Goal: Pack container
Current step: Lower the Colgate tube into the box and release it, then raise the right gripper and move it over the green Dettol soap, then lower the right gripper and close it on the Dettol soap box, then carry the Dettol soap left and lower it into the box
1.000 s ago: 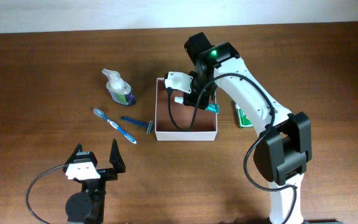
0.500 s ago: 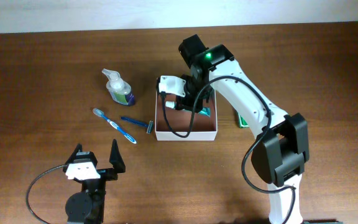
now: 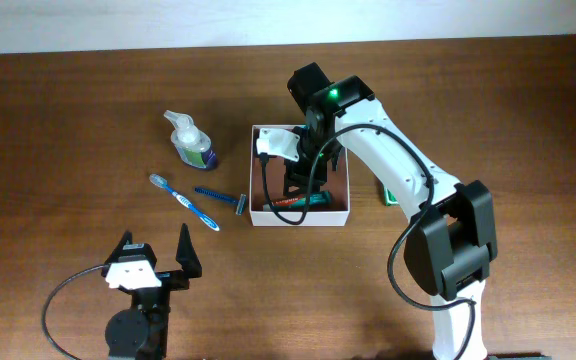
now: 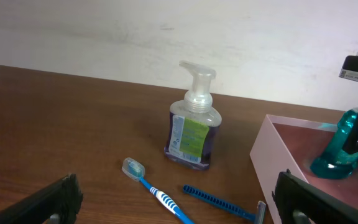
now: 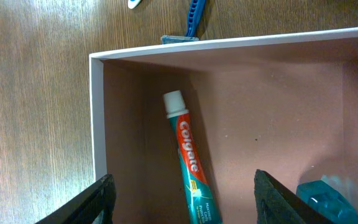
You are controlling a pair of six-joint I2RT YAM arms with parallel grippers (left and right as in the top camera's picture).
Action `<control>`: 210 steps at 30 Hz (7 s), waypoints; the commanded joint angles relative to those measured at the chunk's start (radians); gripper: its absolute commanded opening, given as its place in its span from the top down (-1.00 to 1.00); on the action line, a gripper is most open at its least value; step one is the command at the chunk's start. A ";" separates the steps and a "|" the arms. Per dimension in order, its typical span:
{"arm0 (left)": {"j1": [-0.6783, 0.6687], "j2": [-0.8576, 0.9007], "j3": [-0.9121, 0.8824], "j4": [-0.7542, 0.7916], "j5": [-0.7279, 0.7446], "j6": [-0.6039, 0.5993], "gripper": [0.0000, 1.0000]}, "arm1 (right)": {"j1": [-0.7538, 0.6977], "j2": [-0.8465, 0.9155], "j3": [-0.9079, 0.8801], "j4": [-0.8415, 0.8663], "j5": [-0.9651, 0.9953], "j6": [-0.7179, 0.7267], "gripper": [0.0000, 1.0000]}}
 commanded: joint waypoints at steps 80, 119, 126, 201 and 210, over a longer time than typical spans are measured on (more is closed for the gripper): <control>-0.003 -0.003 -0.002 -0.002 0.007 0.016 -0.99 | -0.457 -0.080 -0.119 -0.018 0.175 0.854 -0.97; -0.003 -0.003 -0.002 -0.002 0.007 0.016 -0.99 | -0.373 -0.080 -0.422 0.272 0.449 0.941 -0.50; -0.003 -0.003 -0.002 -0.002 0.007 0.016 -0.99 | -0.373 -0.080 -0.470 0.340 0.449 0.948 -0.33; -0.003 -0.003 -0.002 -0.002 0.007 0.016 -0.99 | -0.020 -0.077 0.013 0.031 0.256 0.981 0.58; -0.003 -0.003 -0.002 -0.002 0.007 0.016 -0.99 | -0.020 -0.077 0.013 -0.020 0.257 0.981 0.49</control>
